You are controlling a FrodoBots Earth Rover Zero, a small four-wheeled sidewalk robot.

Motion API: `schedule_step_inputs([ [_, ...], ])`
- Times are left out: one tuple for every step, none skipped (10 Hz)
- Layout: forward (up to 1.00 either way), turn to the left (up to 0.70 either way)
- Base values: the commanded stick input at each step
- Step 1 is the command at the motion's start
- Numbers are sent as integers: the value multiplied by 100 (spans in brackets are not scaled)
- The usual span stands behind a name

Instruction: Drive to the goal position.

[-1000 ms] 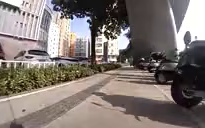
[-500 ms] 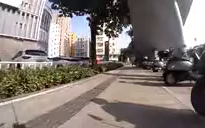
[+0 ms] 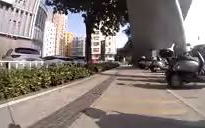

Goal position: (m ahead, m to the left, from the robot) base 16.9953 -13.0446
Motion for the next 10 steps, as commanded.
schedule_step_inputs([
  [70, 0],
  [70, 0],
  [70, 0],
  [70, 0],
  [70, 0],
  [70, 0],
  [70, 0],
  [70, 0],
  [70, 0],
  [70, 0],
])
